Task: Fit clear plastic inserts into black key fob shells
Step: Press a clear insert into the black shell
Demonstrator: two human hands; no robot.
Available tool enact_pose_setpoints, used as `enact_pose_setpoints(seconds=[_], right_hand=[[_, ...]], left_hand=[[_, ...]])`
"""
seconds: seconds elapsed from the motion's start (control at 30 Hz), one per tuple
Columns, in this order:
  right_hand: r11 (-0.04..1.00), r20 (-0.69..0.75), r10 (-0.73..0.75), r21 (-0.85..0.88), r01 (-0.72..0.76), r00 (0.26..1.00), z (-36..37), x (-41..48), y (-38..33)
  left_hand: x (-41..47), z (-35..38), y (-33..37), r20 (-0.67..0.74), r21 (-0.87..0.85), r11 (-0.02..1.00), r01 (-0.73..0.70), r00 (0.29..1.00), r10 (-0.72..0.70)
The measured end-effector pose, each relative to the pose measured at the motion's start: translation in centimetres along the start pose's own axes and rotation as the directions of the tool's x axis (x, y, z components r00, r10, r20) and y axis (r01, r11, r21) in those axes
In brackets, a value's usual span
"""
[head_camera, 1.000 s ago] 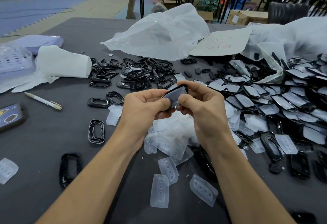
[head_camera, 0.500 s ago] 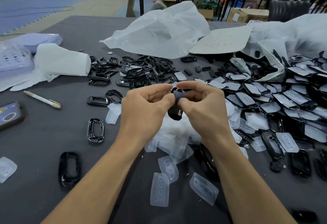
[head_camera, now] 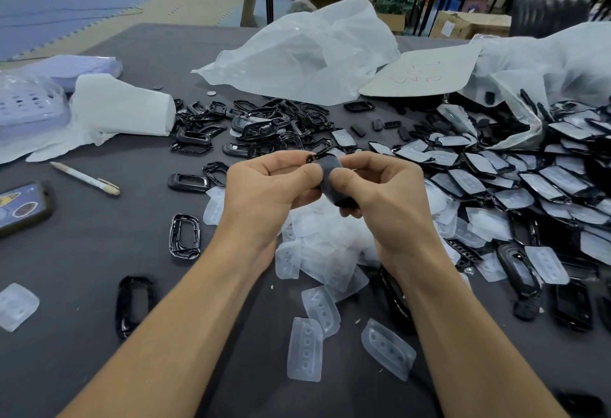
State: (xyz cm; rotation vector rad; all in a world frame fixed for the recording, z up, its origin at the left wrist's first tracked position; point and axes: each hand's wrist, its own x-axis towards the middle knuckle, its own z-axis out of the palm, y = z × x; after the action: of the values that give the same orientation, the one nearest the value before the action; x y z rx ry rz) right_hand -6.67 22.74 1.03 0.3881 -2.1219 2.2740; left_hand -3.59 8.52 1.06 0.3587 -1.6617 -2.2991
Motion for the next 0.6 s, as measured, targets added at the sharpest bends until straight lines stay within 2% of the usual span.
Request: enact_pose_setpoints(seconds=[0.17,0.33,0.43,0.6], right_hand=[[1.0,-0.072,-0.025,-0.014,0.024,0.997,0.0,0.0,0.1],[0.989,-0.186,-0.102,-0.121,0.08,0.977,0.4,0.1,0.6],[0.961,-0.225,-0.208,-0.227,0.156,0.952,0.6,-0.3,0.9],[0.838,-0.216,-0.417,-0.468,0.281,0.883,0.5,-0.7,1.0]], left_hand=[[-0.1,-0.2,0.0,0.095,0.014,1.0,-0.018,0.995,0.016],[0.0,-0.1,-0.2,0.057,-0.067,0.996,0.058,0.997,-0.054],[0.1,0.0,-0.4,0.068,-0.125,0.987,0.098,0.994,-0.09],[0.3,-0.1,-0.6,0.097,-0.149,0.985,0.091,0.992,-0.077]])
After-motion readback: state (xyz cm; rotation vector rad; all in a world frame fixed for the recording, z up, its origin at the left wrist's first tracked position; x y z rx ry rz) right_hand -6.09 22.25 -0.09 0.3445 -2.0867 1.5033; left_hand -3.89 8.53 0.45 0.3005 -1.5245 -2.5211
